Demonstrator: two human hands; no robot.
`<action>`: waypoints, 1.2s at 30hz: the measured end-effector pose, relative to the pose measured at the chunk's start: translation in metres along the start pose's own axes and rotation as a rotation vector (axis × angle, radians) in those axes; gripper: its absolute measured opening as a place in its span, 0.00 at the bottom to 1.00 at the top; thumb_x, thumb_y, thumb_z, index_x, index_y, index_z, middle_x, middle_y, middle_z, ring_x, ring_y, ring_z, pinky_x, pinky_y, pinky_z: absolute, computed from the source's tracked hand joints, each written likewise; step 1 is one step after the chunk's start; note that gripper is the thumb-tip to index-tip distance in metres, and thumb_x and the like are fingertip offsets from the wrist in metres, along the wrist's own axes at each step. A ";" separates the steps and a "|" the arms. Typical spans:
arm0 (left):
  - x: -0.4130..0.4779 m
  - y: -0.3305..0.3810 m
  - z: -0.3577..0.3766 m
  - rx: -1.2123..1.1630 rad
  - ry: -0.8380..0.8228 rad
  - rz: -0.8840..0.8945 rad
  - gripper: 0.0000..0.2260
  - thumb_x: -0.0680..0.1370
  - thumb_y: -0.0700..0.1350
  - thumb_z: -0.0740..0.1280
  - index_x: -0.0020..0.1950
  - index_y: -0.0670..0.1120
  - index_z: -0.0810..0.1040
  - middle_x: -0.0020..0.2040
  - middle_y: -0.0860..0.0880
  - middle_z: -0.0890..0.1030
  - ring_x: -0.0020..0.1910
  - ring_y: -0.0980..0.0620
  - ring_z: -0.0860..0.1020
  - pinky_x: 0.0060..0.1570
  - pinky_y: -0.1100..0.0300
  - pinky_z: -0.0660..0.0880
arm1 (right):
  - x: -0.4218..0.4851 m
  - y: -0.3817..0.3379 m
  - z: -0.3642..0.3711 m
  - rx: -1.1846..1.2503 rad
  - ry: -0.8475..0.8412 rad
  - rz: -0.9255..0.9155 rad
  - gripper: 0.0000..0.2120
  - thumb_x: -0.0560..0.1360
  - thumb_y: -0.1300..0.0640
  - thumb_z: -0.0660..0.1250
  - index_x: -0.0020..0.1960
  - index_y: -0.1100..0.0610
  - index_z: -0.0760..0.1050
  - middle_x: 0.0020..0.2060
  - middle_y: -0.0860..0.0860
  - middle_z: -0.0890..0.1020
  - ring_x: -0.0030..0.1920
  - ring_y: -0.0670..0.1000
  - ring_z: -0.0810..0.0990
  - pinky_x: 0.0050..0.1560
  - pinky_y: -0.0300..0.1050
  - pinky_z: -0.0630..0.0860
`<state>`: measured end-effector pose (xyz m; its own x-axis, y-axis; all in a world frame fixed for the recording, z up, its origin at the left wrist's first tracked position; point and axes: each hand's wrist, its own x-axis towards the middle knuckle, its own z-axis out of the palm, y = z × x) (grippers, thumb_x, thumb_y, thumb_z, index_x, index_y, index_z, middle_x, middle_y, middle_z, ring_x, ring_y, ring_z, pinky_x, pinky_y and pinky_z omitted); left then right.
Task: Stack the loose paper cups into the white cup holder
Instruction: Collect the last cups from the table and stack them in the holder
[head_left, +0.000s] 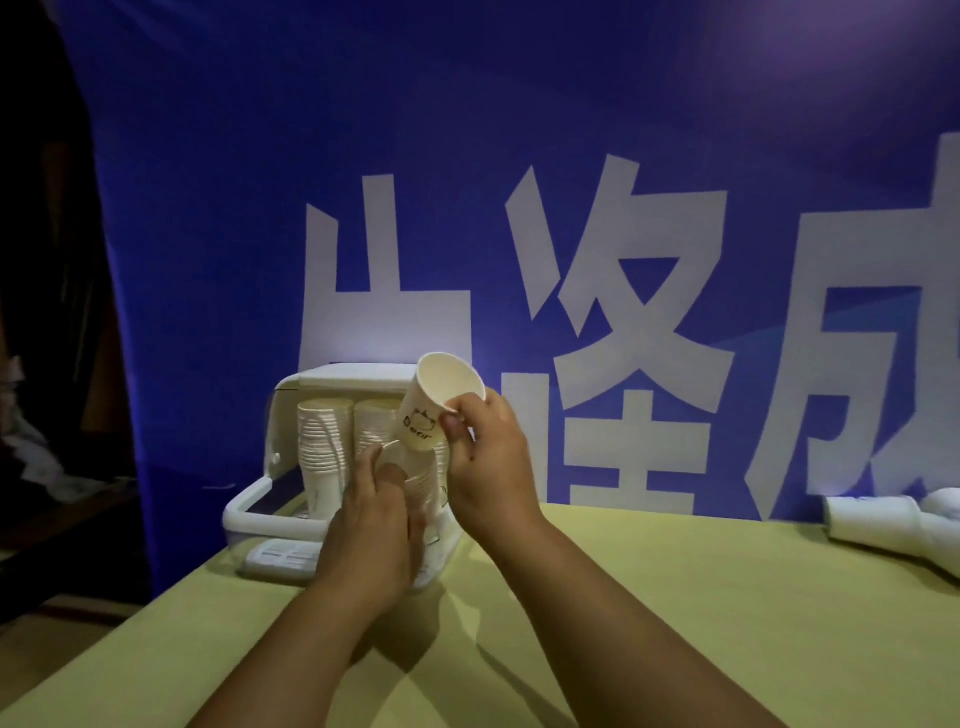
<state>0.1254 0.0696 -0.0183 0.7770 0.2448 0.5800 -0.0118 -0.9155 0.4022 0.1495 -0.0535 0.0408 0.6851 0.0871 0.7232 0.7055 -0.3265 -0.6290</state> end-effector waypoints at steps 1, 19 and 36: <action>0.000 0.001 0.000 -0.073 0.024 -0.033 0.29 0.81 0.50 0.67 0.76 0.52 0.56 0.81 0.49 0.55 0.76 0.46 0.65 0.67 0.51 0.72 | -0.001 0.001 0.000 -0.043 -0.034 -0.001 0.07 0.82 0.54 0.62 0.58 0.50 0.76 0.66 0.48 0.72 0.62 0.48 0.73 0.55 0.35 0.72; 0.004 -0.005 0.010 -0.143 0.052 -0.069 0.36 0.83 0.48 0.64 0.83 0.53 0.44 0.83 0.53 0.46 0.81 0.47 0.54 0.75 0.45 0.64 | -0.022 0.017 0.018 -0.364 -0.473 -0.029 0.33 0.80 0.58 0.66 0.80 0.45 0.55 0.81 0.46 0.47 0.80 0.53 0.51 0.76 0.51 0.58; -0.026 0.039 -0.003 -0.091 0.142 0.167 0.10 0.72 0.41 0.73 0.47 0.54 0.77 0.47 0.55 0.77 0.46 0.52 0.76 0.41 0.58 0.73 | -0.048 0.043 -0.092 -0.555 -0.190 0.272 0.07 0.78 0.47 0.68 0.52 0.48 0.79 0.43 0.44 0.80 0.42 0.45 0.78 0.48 0.40 0.79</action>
<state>0.1029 0.0279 -0.0157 0.6635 0.1406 0.7349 -0.1941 -0.9162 0.3506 0.1305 -0.1582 0.0050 0.8824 0.0806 0.4636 0.3380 -0.7940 -0.5053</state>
